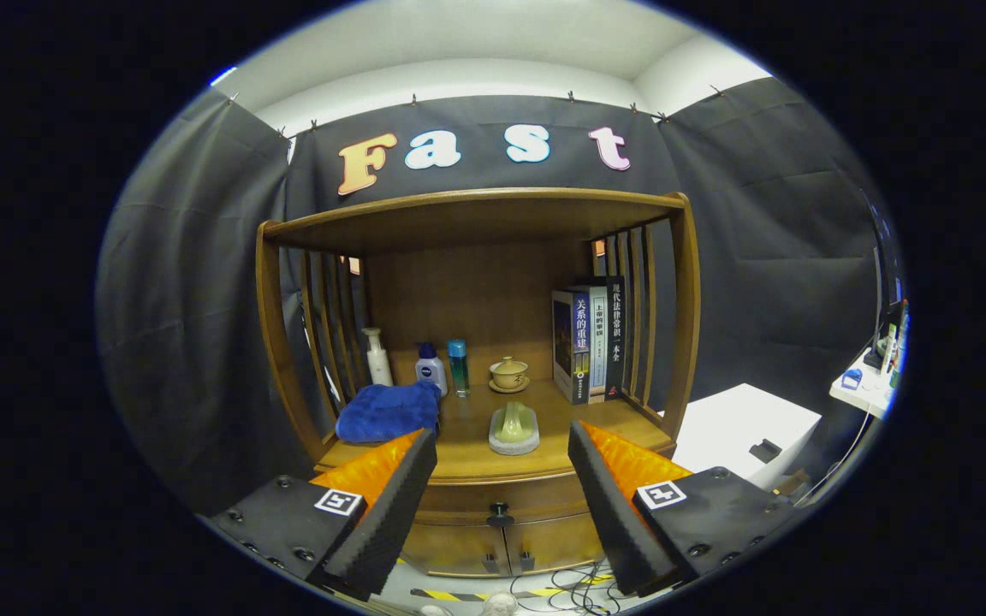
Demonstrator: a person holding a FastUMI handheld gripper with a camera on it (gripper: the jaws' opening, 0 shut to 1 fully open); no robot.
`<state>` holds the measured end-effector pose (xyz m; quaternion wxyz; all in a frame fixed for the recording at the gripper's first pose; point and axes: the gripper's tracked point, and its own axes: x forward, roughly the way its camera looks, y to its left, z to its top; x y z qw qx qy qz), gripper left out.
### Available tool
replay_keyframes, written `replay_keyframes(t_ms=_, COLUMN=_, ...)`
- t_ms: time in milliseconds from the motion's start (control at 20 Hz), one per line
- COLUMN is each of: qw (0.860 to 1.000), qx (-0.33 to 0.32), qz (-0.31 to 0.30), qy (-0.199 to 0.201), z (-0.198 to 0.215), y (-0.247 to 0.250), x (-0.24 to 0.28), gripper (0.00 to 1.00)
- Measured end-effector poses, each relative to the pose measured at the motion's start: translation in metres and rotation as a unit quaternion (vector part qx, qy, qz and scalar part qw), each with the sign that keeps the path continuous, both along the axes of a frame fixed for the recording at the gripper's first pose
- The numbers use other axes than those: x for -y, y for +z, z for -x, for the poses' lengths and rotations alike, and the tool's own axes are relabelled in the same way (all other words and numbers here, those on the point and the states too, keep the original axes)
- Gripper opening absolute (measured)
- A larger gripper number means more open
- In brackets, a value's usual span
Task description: Pull open the drawer, take out the items inside it, and place them on the countertop above the cabinet.
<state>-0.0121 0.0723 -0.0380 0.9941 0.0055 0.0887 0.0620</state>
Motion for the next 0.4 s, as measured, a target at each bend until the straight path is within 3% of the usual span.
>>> replay_keyframes(t_ms=400, qw=1.0, qx=0.0, qz=-0.006, qy=-0.006, z=0.0016, y=0.0026, x=0.0046, gripper=1.0)
